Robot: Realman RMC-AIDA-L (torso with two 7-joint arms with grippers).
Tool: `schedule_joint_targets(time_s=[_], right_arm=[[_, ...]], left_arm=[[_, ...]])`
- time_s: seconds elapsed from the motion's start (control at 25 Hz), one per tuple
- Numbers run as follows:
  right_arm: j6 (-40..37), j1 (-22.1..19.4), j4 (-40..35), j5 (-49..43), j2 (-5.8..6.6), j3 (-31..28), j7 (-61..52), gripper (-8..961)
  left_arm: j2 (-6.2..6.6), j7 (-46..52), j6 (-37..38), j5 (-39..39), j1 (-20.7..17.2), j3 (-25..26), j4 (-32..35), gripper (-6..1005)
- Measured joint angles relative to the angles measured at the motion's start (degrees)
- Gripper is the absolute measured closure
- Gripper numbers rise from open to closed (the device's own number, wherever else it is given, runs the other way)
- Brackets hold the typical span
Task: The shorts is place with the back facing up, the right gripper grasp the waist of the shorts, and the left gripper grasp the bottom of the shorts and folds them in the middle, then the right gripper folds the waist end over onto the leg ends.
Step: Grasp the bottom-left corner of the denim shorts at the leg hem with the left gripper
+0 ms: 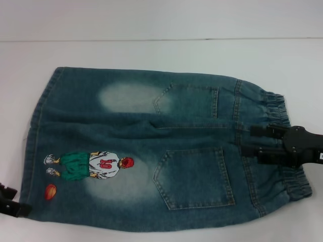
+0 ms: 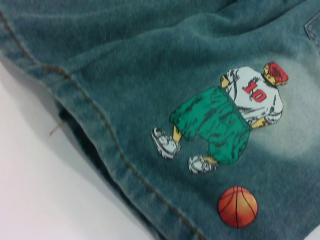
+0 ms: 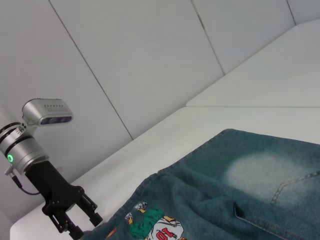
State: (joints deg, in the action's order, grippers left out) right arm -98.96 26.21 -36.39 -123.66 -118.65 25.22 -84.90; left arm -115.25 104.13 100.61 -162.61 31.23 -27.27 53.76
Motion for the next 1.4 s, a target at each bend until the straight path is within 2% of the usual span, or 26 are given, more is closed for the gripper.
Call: schedule_joint_targets(time_s=[0.48, 1.4], right_arm=[[-0.05, 0.07, 0.00, 0.03, 0.00, 0.00, 0.00, 40], [-0.18, 0.07, 0.00, 0.71, 0.09, 0.00, 0.00, 40]], left_arm=[[-0.36, -0.10, 0.81, -0.86, -0.95, 0.02, 0.06, 218], [-1.41, -0.56, 0.12, -0.28, -0.32, -0.54, -0.19, 221]])
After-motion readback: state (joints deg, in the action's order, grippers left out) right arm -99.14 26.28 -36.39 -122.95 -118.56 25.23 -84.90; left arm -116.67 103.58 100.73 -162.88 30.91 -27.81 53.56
